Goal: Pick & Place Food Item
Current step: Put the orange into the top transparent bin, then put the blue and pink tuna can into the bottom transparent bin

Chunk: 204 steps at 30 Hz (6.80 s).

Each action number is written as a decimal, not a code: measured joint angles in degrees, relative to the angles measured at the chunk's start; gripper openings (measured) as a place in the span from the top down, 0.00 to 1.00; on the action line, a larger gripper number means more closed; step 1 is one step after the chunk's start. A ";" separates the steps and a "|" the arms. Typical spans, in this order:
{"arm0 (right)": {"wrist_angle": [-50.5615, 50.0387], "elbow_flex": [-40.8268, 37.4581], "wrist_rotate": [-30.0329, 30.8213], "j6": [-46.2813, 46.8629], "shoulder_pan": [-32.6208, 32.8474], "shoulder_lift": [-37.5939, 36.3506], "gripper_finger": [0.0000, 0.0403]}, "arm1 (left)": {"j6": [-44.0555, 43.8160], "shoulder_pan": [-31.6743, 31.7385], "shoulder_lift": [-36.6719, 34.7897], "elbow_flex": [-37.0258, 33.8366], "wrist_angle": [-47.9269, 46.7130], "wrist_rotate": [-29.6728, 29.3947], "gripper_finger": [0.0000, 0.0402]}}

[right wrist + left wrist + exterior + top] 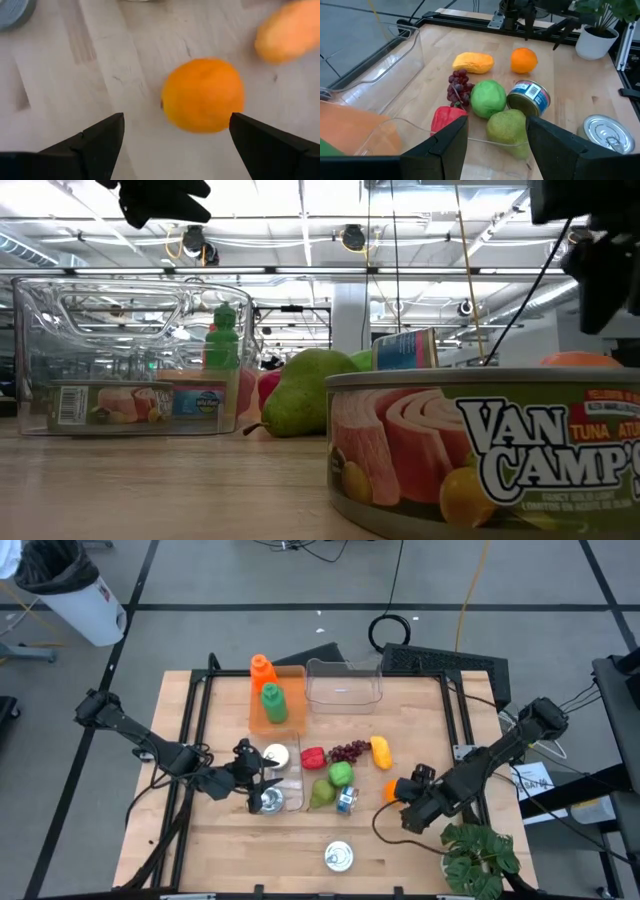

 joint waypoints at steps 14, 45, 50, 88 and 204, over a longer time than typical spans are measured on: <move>-2.81 -0.69 -7.13 -7.01 -7.81 -0.18 0.14 | -1.08 0.00 0.00 0.00 -0.04 0.00 0.47; 9.10 -13.10 -18.85 -9.10 -6.01 -0.16 0.14 | 0.39 0.02 0.00 0.00 -0.04 0.02 0.47; 5.72 -14.58 -20.00 -9.98 -5.99 -0.16 0.17 | 0.26 0.02 0.00 0.00 -0.05 0.02 0.47; -15.96 -2.88 -28.86 17.62 -11.95 -0.49 0.22 | 1.98 0.02 0.00 -0.02 -0.11 0.04 0.47; 35.97 5.05 -16.39 -52.83 -25.42 7.47 0.19 | 10.84 11.21 -0.02 -0.02 -1.46 0.16 0.47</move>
